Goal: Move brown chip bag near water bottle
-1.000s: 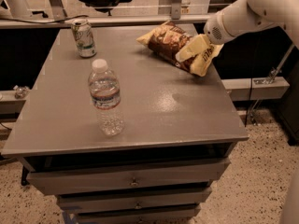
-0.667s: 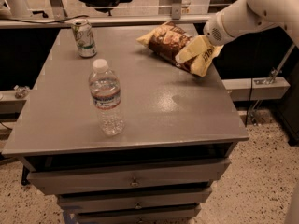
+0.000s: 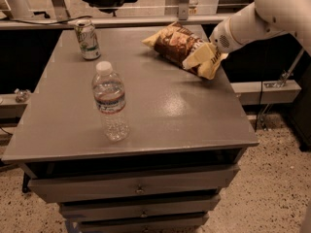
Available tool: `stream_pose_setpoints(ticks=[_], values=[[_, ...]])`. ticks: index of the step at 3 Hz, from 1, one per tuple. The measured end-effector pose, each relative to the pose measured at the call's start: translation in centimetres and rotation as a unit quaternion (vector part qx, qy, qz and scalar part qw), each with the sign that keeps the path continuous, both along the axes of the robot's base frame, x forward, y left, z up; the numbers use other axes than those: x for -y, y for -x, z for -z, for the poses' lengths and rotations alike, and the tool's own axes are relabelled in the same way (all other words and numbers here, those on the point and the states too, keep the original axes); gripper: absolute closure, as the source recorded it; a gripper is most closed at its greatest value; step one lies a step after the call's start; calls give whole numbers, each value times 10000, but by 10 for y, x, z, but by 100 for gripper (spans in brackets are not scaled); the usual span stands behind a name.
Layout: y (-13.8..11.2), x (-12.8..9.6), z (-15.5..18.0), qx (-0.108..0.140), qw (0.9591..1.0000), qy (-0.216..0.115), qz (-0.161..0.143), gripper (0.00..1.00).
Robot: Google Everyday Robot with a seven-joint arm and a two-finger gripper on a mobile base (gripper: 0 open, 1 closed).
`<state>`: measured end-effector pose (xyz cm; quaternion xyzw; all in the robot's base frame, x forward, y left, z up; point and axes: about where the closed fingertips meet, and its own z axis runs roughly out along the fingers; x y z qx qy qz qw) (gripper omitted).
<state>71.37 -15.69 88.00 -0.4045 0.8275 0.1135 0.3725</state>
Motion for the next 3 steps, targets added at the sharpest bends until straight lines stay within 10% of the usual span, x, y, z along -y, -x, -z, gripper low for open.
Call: stream_pose_setpoints(ticks=[3], values=[[5, -6, -5, 18, 10000, -90, -36, 88]])
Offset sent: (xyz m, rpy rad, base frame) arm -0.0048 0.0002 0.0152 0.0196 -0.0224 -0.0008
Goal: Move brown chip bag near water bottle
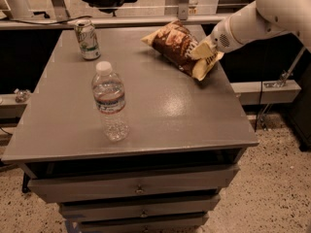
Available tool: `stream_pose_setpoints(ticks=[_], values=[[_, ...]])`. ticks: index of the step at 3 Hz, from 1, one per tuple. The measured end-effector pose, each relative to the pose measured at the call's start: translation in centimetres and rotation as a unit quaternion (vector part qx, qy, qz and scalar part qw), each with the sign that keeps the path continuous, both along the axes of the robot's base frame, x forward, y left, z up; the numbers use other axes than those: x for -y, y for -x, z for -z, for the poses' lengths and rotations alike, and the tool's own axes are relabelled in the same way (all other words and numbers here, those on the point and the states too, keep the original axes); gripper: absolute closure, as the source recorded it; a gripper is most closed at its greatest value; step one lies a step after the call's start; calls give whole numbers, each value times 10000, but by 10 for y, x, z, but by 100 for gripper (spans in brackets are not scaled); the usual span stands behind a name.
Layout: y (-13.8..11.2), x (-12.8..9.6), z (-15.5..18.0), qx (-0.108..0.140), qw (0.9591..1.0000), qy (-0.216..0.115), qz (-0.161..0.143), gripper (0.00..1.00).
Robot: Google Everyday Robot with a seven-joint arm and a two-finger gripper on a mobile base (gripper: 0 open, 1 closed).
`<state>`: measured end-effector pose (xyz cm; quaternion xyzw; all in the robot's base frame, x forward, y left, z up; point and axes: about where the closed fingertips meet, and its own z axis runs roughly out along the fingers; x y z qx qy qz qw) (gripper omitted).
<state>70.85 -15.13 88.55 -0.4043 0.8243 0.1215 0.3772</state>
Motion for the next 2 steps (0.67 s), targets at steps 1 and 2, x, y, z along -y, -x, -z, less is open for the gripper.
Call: stream_pose_setpoints(ticks=[1, 2], values=[[8, -7, -2, -65, 9999, -94, -89, 100], [27, -18, -10, -187, 9991, -234, -297, 100]])
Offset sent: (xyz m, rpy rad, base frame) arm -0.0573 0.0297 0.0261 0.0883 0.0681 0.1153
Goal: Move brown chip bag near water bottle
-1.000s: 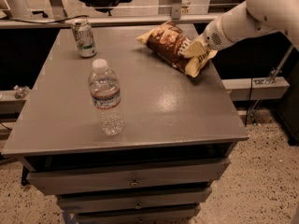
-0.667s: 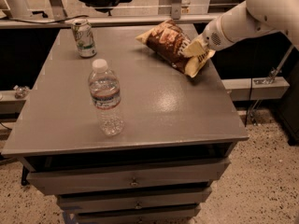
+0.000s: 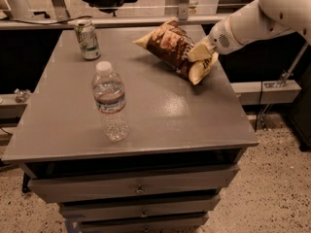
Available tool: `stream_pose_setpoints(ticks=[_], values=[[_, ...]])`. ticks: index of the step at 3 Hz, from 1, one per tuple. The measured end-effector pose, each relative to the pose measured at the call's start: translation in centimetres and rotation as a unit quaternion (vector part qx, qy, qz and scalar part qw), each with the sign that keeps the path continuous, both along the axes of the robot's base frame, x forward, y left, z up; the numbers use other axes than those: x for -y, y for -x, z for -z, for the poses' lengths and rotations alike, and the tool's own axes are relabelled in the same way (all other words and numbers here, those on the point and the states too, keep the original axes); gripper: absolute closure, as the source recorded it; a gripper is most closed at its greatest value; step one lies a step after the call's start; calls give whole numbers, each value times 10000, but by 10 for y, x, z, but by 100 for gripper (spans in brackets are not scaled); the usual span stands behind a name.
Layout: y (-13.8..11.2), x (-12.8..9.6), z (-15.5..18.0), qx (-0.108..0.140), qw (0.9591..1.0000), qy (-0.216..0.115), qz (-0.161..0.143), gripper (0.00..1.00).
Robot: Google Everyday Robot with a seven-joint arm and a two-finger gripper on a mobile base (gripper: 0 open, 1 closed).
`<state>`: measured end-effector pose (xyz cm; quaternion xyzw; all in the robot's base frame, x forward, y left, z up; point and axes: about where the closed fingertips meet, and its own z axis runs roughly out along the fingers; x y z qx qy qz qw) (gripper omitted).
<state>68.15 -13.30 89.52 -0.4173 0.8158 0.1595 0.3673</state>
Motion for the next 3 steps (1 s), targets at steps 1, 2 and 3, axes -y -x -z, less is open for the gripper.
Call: stream_pose_setpoints(ticks=[1, 2, 3], values=[[28, -14, -16, -151, 9993, -154, -293, 100], [63, -31, -28, -367, 9970, -255, -639, 100], [100, -48, -28, -634, 9932, -357, -904, 100]])
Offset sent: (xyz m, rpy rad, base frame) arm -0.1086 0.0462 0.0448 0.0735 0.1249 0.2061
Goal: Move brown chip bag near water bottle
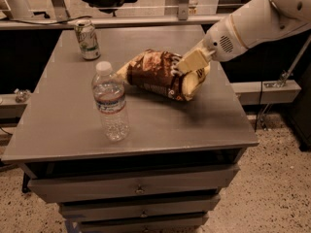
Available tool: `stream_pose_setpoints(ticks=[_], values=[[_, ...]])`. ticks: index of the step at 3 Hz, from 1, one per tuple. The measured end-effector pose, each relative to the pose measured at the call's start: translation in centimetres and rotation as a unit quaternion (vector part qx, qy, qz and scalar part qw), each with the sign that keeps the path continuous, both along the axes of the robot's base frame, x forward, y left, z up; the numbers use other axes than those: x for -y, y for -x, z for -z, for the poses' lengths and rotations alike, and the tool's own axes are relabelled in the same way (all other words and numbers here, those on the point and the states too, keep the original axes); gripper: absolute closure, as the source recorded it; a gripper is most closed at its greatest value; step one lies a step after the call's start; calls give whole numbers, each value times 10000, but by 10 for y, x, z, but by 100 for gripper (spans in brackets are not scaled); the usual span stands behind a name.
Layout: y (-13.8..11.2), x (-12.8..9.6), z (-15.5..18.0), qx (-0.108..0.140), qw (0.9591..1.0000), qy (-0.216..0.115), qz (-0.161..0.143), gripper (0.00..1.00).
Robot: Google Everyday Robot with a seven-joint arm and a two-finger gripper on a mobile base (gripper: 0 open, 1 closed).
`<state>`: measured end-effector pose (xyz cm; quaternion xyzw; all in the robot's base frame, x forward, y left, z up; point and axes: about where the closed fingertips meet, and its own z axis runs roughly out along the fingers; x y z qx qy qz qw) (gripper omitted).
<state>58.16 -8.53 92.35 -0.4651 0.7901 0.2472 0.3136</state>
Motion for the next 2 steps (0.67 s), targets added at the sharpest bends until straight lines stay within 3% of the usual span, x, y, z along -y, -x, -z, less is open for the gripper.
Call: stream_pose_setpoints(ticks=[2], values=[[51, -34, 7, -339, 9983, -369, -301, 100]])
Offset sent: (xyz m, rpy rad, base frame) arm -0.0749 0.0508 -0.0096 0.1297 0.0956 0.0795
